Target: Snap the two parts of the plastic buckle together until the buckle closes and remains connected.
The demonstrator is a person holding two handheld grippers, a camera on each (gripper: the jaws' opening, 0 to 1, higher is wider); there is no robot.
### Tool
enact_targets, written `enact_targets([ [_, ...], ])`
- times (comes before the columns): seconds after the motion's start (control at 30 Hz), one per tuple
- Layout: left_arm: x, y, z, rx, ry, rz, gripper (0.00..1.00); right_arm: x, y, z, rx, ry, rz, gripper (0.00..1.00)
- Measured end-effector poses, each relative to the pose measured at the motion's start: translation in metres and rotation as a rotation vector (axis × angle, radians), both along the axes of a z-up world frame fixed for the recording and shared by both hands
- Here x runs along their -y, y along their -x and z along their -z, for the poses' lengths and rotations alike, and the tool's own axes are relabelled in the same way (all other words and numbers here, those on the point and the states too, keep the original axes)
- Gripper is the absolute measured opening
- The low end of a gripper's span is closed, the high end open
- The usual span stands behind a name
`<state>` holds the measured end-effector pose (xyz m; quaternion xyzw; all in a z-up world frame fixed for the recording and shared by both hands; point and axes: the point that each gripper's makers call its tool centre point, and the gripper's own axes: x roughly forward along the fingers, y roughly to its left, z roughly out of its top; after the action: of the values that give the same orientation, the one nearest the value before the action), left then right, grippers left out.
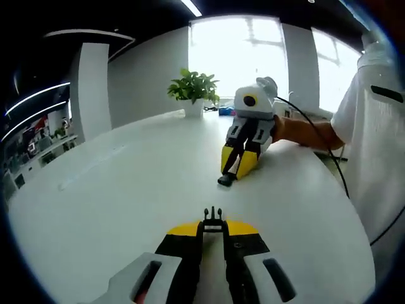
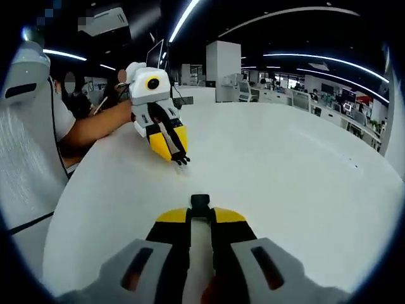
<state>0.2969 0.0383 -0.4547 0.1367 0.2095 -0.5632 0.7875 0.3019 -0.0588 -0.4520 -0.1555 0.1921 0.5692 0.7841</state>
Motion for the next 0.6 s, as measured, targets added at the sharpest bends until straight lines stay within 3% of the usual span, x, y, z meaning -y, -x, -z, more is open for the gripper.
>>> enact_targets([
  [0.6,0.002,0.036,0.001,-0.02,-0.017,0.071,0.12,-0.006,0.034,0.001,0.013,0.01,-0.102,0.13],
])
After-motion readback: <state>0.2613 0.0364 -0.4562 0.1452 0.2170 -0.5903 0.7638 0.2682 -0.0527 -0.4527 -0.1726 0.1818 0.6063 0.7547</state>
